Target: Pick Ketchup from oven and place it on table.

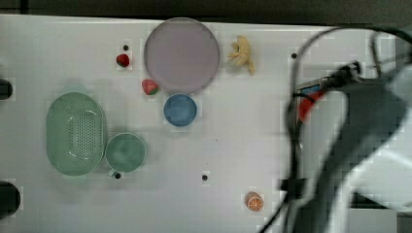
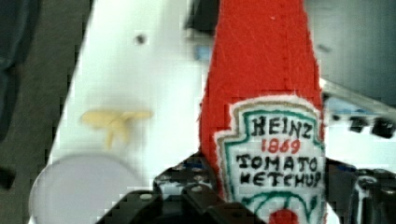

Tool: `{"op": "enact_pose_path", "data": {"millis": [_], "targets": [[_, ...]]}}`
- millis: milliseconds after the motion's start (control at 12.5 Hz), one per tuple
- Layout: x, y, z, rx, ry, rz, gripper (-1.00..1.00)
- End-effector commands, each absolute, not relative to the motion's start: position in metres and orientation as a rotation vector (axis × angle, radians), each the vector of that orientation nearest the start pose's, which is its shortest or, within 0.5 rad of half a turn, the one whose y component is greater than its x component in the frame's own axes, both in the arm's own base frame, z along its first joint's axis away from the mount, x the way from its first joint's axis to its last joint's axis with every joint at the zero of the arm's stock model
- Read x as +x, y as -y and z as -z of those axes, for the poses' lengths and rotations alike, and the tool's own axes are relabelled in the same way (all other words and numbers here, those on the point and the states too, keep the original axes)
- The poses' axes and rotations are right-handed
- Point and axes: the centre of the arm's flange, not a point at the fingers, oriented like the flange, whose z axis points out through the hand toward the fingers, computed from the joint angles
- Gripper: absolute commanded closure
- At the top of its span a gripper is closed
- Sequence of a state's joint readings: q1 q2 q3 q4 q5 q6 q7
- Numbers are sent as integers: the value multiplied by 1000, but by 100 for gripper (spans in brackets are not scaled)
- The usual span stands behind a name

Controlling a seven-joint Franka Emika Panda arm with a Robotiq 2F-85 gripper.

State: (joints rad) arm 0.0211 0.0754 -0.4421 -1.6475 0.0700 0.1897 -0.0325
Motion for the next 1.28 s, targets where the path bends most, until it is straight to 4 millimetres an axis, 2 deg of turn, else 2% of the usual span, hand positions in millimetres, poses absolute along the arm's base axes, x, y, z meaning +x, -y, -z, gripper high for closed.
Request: {"op": "enact_pose_path", "data": {"millis": [80,320,480,720,1040,1280], "targets": [[578,123,-545,-2768,-1408,-6,-29],[583,65,-518,-2840,-1271,-86,-29],[580,47,-492,-2853,-1257,-126,-29],[568,41,-433,-2829,-1341,-172,-29],[536,37,-335,-2839,-1361,-198,-29],[526,35,-278,-2847,-1366,-129,-29]]}}
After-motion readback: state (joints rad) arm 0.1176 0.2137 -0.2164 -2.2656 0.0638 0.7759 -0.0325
